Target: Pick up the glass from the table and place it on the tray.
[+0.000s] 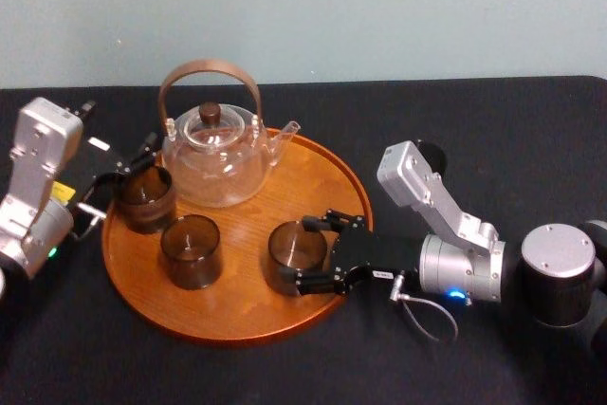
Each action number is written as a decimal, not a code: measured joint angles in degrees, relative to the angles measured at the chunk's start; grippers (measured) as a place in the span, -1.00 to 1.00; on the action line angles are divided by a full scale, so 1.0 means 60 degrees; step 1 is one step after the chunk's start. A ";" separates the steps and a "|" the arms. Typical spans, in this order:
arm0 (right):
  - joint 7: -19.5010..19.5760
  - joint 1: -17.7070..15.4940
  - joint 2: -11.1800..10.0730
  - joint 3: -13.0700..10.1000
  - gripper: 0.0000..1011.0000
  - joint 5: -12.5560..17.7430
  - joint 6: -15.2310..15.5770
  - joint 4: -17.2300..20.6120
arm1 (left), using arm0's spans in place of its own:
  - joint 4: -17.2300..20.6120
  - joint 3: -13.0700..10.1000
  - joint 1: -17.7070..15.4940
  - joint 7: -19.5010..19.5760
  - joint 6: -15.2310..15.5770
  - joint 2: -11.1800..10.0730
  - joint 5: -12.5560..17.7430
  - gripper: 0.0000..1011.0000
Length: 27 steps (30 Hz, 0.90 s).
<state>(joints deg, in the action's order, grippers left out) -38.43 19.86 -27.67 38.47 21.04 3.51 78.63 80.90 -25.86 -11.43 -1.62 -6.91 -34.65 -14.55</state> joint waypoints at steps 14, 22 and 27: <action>-0.0030 0.0004 -0.0009 -0.0002 0.94 0.0011 0.0013 0.0009 | 0.0000 0.0000 0.0000 0.0000 0.0000 0.0000 0.0000 0.98; -0.0039 0.0009 -0.0009 -0.0008 0.98 0.0025 0.0013 0.0011 | 0.0000 -0.0001 0.0001 0.0000 0.0000 0.0000 0.0000 0.98; -0.0044 0.0009 -0.0009 -0.0014 0.98 0.0032 0.0011 0.0012 | 0.0000 0.0000 0.0001 0.0000 0.0000 0.0000 -0.0001 0.98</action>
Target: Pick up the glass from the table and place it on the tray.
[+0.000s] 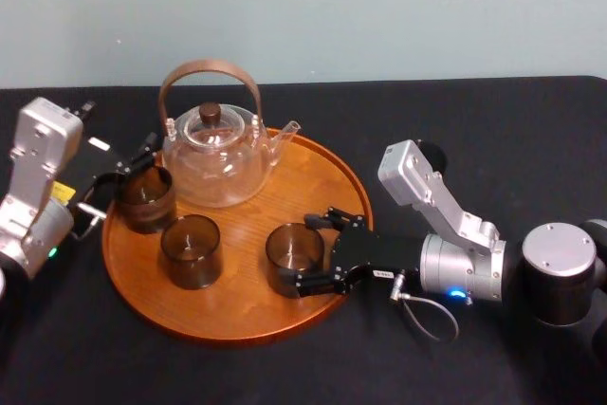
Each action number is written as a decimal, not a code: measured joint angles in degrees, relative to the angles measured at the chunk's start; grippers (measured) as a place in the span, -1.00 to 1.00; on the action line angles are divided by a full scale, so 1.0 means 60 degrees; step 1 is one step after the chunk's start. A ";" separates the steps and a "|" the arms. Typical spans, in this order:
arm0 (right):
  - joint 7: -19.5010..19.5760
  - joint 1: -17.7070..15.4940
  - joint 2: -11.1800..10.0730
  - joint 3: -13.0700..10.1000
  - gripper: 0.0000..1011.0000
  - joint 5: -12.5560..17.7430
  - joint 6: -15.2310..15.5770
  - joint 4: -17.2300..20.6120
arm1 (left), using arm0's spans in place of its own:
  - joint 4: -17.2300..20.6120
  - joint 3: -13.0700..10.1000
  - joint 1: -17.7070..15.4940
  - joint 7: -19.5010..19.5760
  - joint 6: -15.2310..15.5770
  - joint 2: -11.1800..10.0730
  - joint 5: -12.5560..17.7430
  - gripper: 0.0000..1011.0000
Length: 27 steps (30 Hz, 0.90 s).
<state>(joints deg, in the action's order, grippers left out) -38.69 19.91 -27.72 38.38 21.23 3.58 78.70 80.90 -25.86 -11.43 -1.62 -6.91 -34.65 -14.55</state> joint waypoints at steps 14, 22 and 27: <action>-0.0207 -0.0205 -0.0302 -0.0166 0.98 0.0203 -0.0036 0.0318 | 0.0000 -0.0001 0.0000 0.0000 0.0000 0.0000 0.0001 0.98; -0.0291 -0.0667 -0.0970 -0.0520 0.98 0.0518 -0.0134 0.1018 | 0.0001 -0.0001 0.0000 0.0000 0.0000 0.0000 0.0000 0.98; -0.0153 -0.1156 -0.1524 -0.0974 0.98 0.0822 -0.0290 0.1621 | 0.0000 -0.0001 0.0000 0.0000 0.0000 0.0000 0.0001 0.98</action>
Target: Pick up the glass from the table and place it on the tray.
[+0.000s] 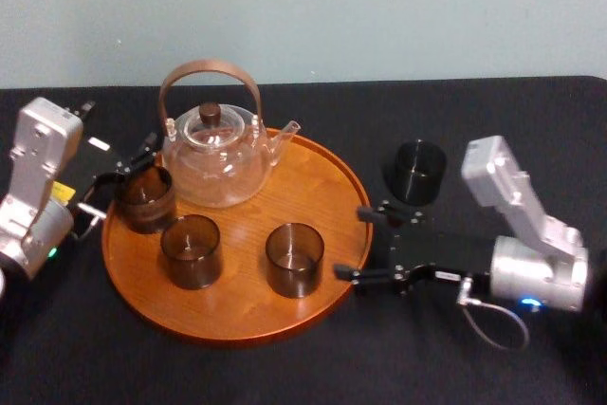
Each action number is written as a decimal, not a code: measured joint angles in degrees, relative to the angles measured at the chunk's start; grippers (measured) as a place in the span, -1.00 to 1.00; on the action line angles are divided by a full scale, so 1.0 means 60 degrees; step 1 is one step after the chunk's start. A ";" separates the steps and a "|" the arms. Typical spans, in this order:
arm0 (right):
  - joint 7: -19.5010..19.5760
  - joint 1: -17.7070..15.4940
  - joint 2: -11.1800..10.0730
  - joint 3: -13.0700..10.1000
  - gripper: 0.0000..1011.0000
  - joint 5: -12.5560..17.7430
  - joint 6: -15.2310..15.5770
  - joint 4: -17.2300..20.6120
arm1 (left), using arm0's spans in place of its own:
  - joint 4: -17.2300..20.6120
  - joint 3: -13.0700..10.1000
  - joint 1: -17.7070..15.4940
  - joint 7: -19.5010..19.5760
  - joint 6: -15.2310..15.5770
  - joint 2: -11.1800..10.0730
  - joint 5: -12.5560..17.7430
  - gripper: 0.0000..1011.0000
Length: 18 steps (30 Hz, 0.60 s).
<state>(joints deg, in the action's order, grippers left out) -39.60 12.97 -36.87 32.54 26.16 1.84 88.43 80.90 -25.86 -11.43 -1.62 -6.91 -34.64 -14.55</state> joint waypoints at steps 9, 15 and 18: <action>0.1027 -0.0977 -0.0646 -0.1083 0.98 0.0368 -0.0089 0.0650 | 0.0000 0.0000 -0.0001 0.0000 0.0000 0.0000 -0.0001 0.98; 0.1949 -0.1465 -0.0636 -0.1799 0.98 0.0489 0.0109 0.0719 | 0.0000 0.0000 0.0000 0.0000 0.0000 0.0000 -0.0001 0.98; 0.2432 -0.1591 -0.0509 -0.2084 0.98 0.0504 0.0334 0.0684 | 0.0000 0.0000 -0.0001 0.0000 0.0000 0.0000 0.0000 0.98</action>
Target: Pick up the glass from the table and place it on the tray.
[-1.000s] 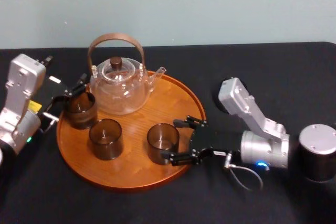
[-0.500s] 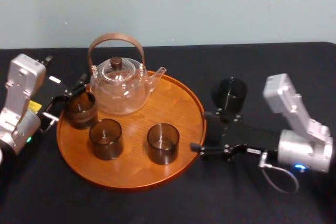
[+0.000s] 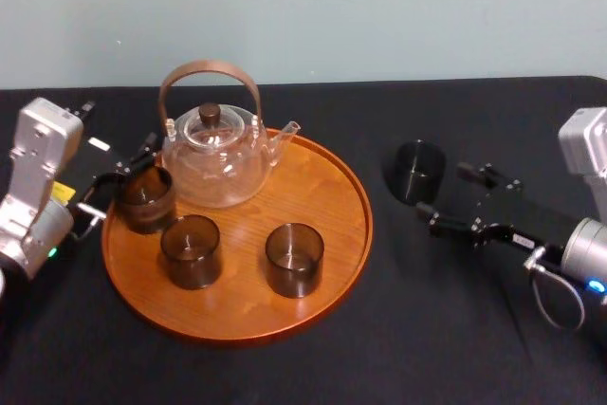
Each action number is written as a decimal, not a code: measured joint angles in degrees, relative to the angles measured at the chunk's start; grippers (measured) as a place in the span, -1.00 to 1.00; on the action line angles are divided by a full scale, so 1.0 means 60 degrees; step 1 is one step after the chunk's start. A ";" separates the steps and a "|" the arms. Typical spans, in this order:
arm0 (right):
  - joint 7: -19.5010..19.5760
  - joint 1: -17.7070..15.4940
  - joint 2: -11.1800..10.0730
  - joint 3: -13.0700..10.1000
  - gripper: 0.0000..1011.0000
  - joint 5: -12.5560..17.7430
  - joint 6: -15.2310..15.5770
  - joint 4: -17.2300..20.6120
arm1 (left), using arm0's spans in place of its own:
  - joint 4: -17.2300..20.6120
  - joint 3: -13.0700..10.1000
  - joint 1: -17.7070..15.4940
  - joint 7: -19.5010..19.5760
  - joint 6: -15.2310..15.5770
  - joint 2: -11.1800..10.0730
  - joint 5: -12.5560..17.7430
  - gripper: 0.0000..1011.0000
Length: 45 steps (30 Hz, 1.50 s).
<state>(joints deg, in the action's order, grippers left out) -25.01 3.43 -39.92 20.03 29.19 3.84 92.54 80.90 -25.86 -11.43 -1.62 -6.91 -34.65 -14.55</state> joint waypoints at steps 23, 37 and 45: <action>0.1248 0.0722 0.1103 -0.0260 0.98 -0.0739 0.1687 -0.0924 | 0.0000 0.0000 0.0000 0.0000 0.0000 0.0000 0.0000 0.98; 0.0857 0.1481 0.1688 0.0016 0.98 -0.1254 0.1933 -0.1744 | 0.0000 -0.0001 0.0000 0.0000 0.0000 0.0000 0.0000 0.98; 0.0850 0.1881 0.2096 0.0035 0.98 -0.1509 0.2040 -0.2265 | 0.0000 0.0000 0.0001 -0.0001 0.0000 0.0000 0.0000 0.98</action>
<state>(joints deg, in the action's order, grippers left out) -19.91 14.71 -27.35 20.24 20.13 16.08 78.95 80.90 -25.86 -11.43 -1.62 -6.91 -34.64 -14.55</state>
